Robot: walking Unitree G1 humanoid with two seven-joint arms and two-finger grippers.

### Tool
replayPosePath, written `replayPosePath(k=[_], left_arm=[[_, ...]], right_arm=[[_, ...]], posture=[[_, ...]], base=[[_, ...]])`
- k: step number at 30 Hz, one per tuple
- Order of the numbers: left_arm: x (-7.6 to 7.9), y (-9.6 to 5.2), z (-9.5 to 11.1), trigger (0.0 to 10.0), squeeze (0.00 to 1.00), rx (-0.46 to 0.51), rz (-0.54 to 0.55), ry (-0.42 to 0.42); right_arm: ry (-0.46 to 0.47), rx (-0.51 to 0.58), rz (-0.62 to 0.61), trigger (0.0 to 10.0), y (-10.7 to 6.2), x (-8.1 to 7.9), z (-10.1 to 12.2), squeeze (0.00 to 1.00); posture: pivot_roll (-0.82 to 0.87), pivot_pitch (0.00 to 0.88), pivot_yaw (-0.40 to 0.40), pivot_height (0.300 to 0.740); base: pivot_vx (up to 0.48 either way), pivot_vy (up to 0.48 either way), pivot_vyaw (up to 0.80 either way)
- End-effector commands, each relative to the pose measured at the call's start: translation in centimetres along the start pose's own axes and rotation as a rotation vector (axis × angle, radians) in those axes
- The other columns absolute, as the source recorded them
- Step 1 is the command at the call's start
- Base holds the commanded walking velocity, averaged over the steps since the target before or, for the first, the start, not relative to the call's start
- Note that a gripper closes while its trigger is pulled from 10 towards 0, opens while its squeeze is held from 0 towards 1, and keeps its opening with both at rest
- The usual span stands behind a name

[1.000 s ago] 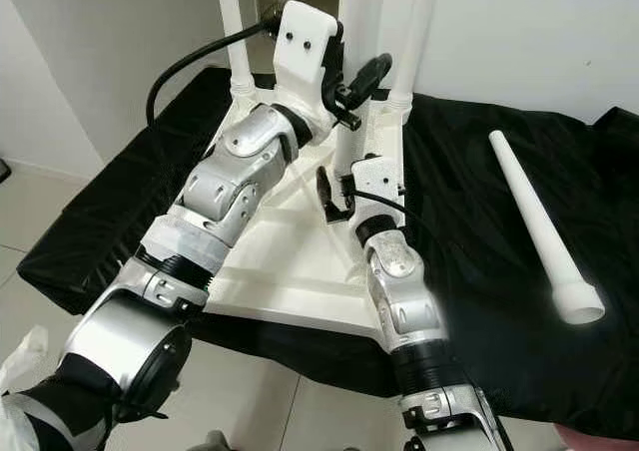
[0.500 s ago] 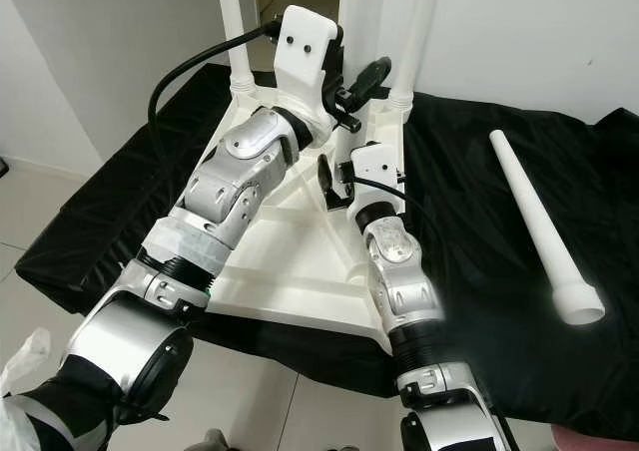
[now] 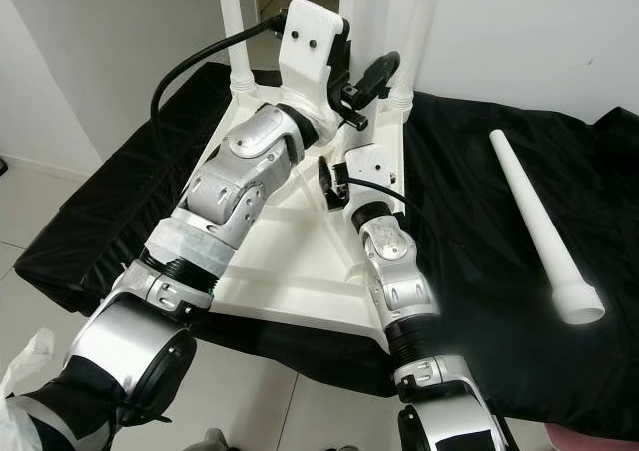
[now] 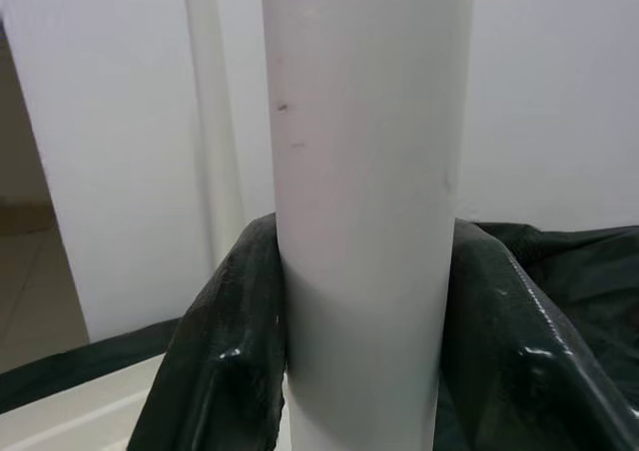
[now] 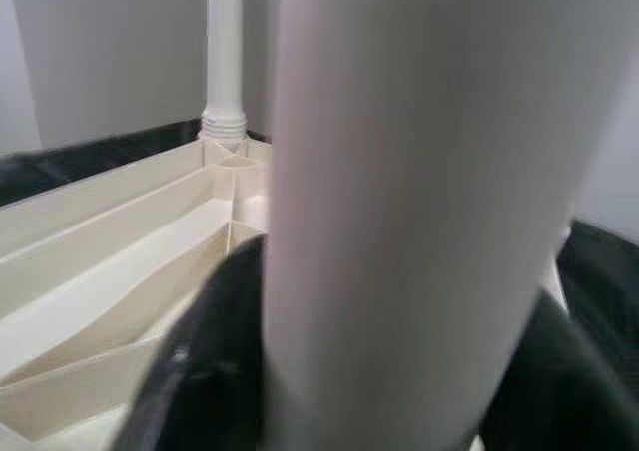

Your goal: Building children table

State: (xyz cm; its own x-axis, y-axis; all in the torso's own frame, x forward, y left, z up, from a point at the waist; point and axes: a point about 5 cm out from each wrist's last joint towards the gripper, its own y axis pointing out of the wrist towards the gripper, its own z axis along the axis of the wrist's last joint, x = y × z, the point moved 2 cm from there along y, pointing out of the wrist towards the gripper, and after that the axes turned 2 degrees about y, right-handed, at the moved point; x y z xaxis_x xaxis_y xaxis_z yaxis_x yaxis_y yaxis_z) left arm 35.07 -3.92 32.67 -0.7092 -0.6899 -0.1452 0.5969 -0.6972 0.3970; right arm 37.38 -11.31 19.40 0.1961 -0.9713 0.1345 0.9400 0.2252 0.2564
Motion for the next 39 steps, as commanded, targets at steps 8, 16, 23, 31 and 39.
replayPosePath(k=[8, 16, 23, 31, 39], left_arm=[[0.7, 0.1, 0.7, 10.0, 0.0, 0.016, -0.024, 0.022], [1.0, -0.1, 0.5, 10.0, 1.0, 0.019, -0.04, -0.016], [1.6, -0.4, 0.7, 10.0, 0.0, 0.041, -0.085, -0.008], [1.9, -0.9, 1.1, 10.0, 0.0, 0.077, -0.088, -0.019], [0.9, -2.2, 0.7, 10.0, 0.0, 0.092, -0.029, -0.094]], right_arm=[[-0.009, 0.021, 0.01, 0.0, 0.2, -0.3, 0.1, 0.0], [0.071, 0.023, -0.018, 10.0, 0.1, -0.4, 0.1, 0.0], [0.189, 0.026, -0.074, 10.0, -0.1, -0.1, 0.2, 0.0], [0.226, 0.026, -0.147, 10.0, -0.4, 1.5, 0.1, 0.0], [0.236, 0.017, -0.225, 10.0, -1.4, 3.1, -0.3, 0.0]], posture=[[0.02, 0.071, -0.015, 0.74], [0.02, 0.074, -0.018, 0.74], [0.01, 0.075, -0.017, 0.74], [0.0, 0.078, -0.015, 0.74], [0.0, 0.09, -0.016, 0.74]], base=[[0.0, 0.0, 0.0], [0.0, 0.0, 0.0], [0.0, 0.0, 0.0], [0.0, 0.0, 0.0], [0.0, 0.0, 0.0]])
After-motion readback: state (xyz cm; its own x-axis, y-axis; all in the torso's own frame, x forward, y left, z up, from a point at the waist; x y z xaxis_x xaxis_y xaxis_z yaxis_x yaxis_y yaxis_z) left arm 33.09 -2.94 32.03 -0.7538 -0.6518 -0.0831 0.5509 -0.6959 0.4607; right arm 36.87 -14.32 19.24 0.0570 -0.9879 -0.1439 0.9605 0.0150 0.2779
